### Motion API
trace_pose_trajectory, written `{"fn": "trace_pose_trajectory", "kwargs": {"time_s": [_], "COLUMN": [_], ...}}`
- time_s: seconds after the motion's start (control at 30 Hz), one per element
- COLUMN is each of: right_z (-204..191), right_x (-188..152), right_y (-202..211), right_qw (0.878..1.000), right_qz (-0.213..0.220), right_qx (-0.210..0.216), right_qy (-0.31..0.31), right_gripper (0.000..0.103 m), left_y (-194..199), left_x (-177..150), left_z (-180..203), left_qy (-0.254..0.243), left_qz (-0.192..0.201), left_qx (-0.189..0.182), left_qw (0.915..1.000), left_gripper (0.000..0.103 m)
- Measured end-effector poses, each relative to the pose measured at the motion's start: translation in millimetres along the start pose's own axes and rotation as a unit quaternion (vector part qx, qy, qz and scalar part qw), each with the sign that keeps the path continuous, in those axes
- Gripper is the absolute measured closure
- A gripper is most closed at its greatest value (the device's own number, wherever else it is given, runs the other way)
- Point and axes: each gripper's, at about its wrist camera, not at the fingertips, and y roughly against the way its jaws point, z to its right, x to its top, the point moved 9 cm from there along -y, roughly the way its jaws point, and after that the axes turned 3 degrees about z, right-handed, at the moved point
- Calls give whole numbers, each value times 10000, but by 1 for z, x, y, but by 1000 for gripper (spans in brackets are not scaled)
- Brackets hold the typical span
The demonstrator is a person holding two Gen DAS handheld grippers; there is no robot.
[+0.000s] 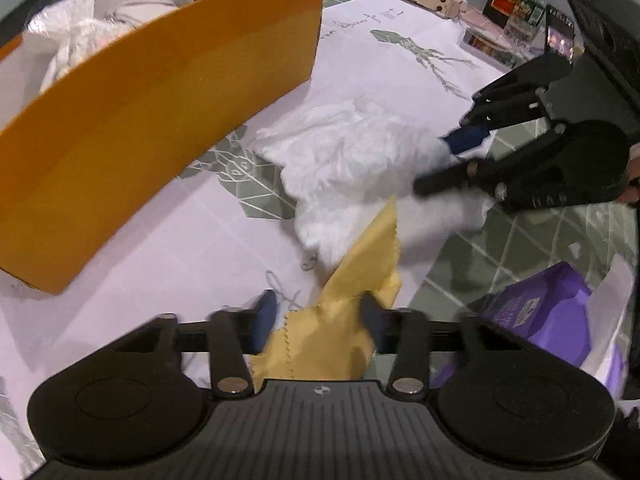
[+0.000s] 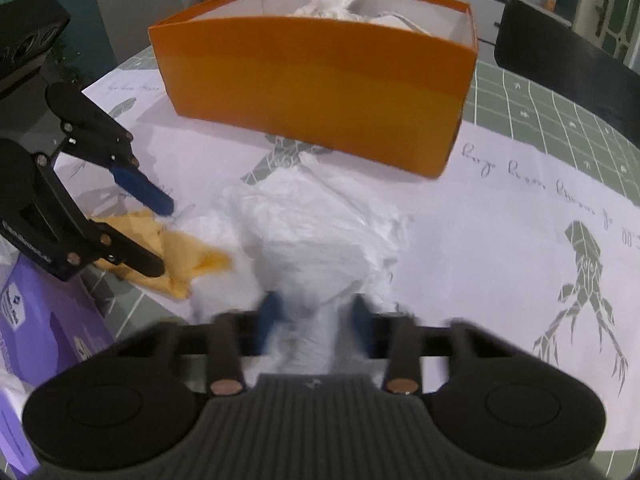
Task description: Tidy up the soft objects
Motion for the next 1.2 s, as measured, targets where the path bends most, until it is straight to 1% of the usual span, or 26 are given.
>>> {"fn": "trace_pose_trajectory", "kwargs": {"time_s": [0.07, 0.1, 0.17, 0.27, 0.4, 0.47, 0.57, 0.63, 0.73, 0.77, 0.8, 0.83, 0.87, 0.9, 0.97, 1.03, 1.07, 1.1, 1.13, 1.17, 1.2], "right_z": [-1, -1, 3, 15, 28, 34, 34, 28, 21, 18, 15, 14, 13, 12, 8, 3, 1, -1, -2, -3, -4], "right_x": [3, 5, 10, 17, 15, 8, -11, -25, -44, -49, -53, -56, -57, -58, -56, -52, -50, -48, -45, -43, -43], "right_y": [2, 4, 12, 30, 51, 55, 55, 57, 61, 61, 62, 62, 62, 64, 66, 69, 70, 72, 73, 74, 74], "right_qw": [10000, 9999, 9997, 9979, 9968, 9968, 9983, 9992, 9990, 9990, 9990, 9990, 9988, 9986, 9984, 9984, 9979, 9972, 9966, 9960, 9959], "right_qz": [31, 73, 214, 486, 597, 538, 240, 82, -14, -39, -48, -40, -27, 29, 169, 266, 327, 395, 459, 545, 599], "right_qx": [-55, -86, -40, 54, -63, -141, -140, -103, 57, 76, 65, 22, -30, -88, -195, -374, -516, -639, -689, -704, -670], "right_qy": [72, 85, -59, -416, -523, -567, -506, -385, -436, -434, -438, -454, -482, -513, -499, -322, -197, -70, 6, 60, 73], "right_gripper": [92, 93, 93, 93, 93, 92, 92, 92, 89, 83, 78, 73, 60, 55, 55, 49, 41, 30, 25, 18, 17], "left_y": [2, 5, 11, 21, 33, 39, 48, 56, 64, 67, 72, 76, 81, 85, 87, 79, 72, 65, 60, 57, 55], "left_x": [-3, -5, -10, -23, -44, -56, -77, -90, -97, -96, -93, -89, -84, -79, -69, -61, -59, -57, -55, -54, -52], "left_z": [-4, -6, -9, -19, -35, -41, -44, -42, -40, -41, -44, -45, -48, -49, -50, -42, -37, -34, -33, -34, -36], "left_qy": [12, 40, 90, 212, 451, 565, 644, 629, 652, 644, 681, 744, 839, 941, 1012, 827, 692, 560, 518, 558, 656], "left_qz": [-20, 1, 70, 137, 180, 190, 202, 232, 325, 422, 564, 684, 828, 978, 1134, 1087, 1016, 932, 900, 915, 945], "left_qx": [126, 130, 141, 214, 338, 363, 391, 393, 425, 514, 572, 574, 541, 484, 335, 279, 304, 339, 360, 342, 246], "left_qw": [9999, 9999, 9998, 9995, 9982, 9976, 9970, 9970, 9964, 9957, 9944, 9932, 9916, 9896, 9878, 9902, 9920, 9935, 9939, 9936, 9931], "left_gripper": [91, 92, 92, 95, 96, 96, 96, 96, 94, 84, 68, 59, 44, 39, 39, 39, 38, 38, 38, 38, 38]}}
